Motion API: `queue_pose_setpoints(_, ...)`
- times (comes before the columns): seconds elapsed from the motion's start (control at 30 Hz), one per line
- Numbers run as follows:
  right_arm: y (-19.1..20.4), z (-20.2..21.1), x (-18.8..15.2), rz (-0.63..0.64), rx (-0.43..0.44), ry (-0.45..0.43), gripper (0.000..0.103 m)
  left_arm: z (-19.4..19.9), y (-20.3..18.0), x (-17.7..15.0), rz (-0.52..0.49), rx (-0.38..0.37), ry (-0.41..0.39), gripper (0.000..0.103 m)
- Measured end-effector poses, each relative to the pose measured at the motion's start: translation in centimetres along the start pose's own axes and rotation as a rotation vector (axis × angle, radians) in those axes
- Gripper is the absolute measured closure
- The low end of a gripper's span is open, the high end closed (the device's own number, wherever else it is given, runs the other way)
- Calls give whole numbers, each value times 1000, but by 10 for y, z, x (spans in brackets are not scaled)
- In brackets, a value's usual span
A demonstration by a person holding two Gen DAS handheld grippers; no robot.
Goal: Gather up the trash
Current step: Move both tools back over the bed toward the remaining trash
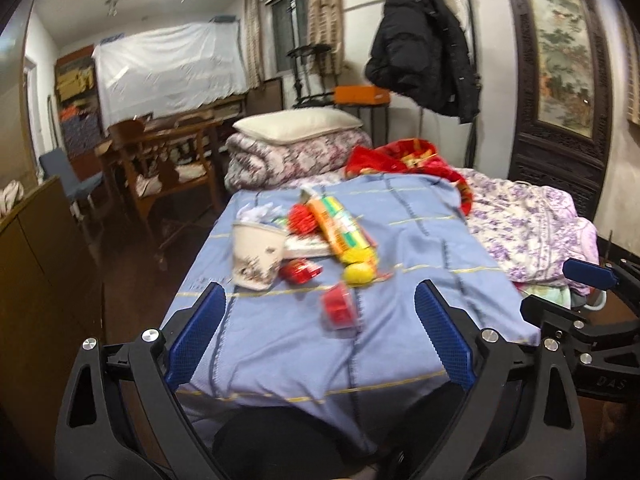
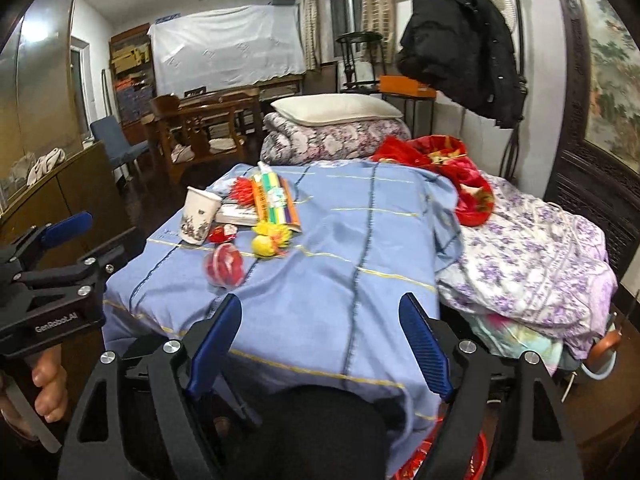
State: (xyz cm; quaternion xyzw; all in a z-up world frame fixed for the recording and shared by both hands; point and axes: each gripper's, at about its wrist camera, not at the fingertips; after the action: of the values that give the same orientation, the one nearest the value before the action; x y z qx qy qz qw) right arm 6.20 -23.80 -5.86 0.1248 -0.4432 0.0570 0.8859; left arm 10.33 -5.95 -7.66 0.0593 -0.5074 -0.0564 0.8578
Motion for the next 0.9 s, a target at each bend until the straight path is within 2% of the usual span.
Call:
queue_pose_setpoints(0.43,22,-70,23,-7,52,97,23,-58,35,-2,49,57,113,11)
queue_pose_setpoints(0.9,15,-108,44,-40,66,139,23,-103,47,11,58,66,177,11)
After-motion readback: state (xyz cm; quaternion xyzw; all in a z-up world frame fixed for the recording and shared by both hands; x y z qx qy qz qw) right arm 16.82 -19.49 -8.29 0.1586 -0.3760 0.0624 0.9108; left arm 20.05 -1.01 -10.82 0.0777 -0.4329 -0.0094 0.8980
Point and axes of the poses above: each gripper's, at about its wrist camera, not at the fingertips, and z roughly against the way its jaws point, y to its left, x to its top, and after that the axes turned 10 degrees about x, right-handed
